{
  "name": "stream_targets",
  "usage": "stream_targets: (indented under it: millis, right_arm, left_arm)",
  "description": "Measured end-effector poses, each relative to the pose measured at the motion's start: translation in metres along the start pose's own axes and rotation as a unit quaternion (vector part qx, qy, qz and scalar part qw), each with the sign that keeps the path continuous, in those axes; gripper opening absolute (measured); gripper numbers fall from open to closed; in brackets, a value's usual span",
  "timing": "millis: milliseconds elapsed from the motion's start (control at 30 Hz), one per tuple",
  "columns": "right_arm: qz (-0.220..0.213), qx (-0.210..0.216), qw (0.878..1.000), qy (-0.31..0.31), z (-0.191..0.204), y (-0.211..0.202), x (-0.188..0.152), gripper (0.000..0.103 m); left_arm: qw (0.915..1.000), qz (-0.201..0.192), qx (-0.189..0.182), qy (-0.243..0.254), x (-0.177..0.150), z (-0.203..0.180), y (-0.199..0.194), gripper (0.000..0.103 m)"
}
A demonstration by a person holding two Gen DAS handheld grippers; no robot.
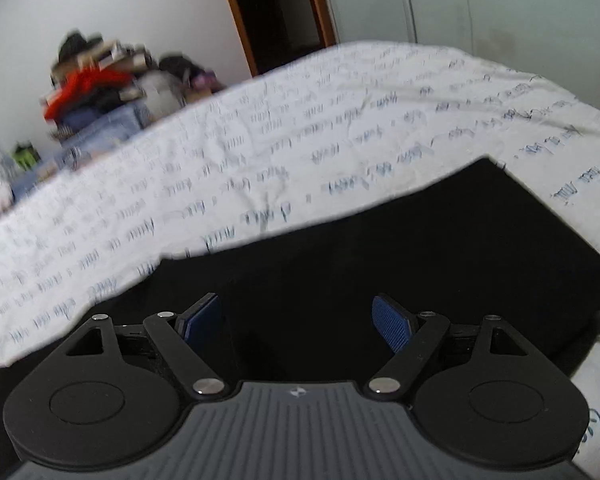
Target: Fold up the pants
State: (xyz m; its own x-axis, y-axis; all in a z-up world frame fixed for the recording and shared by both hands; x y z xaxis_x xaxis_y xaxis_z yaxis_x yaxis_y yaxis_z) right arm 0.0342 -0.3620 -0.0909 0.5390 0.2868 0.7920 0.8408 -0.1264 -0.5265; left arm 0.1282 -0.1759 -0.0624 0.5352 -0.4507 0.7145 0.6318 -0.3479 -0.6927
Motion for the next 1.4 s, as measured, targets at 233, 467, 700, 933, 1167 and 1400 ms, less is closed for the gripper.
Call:
stream_targets:
  millis: [233, 467, 700, 933, 1167, 1400]
  right_arm:
    - [-0.028, -0.047, 0.995, 0.089, -0.050, -0.001, 0.008, 0.035]
    - [0.013, -0.052, 0.998, 0.046, -0.032, 0.037, 0.003, 0.034]
    - [-0.011, -0.058, 0.996, 0.064, -0.027, 0.040, 0.020, 0.034]
    - [0.011, -0.054, 0.997, 0.055, -0.019, 0.040, 0.007, 0.034]
    - [-0.023, -0.066, 0.994, 0.081, -0.025, 0.026, 0.025, 0.034]
    - [-0.025, -0.063, 0.996, 0.061, -0.007, 0.035, 0.038, 0.035]
  left_arm:
    - [0.9913, -0.023, -0.123, -0.042, 0.046, -0.029, 0.007, 0.083]
    - [0.9862, -0.009, -0.164, -0.016, 0.065, -0.074, 0.051, 0.083]
    - [0.9886, -0.009, -0.150, -0.010, 0.083, -0.085, 0.094, 0.083]
    - [0.9893, -0.010, -0.145, -0.015, 0.077, -0.088, 0.106, 0.084]
    - [0.9912, -0.034, -0.124, -0.030, 0.075, -0.067, 0.071, 0.084]
    - [0.9961, -0.030, -0.065, -0.052, 0.055, -0.025, 0.051, 0.084]
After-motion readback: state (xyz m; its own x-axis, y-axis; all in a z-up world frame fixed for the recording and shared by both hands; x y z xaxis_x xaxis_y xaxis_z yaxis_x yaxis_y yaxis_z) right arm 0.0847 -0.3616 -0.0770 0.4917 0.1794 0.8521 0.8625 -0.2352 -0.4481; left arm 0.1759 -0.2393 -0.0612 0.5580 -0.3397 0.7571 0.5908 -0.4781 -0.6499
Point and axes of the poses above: each gripper's, at about its wrist camera, not at the fingertips, and y roughly the way its jaws point, z to its left, x to its top, the point moved 6 cm from there along y, roughly the way its jaws point, and after that the axes turned 13 degrees about -x, right-handed, at the moved point
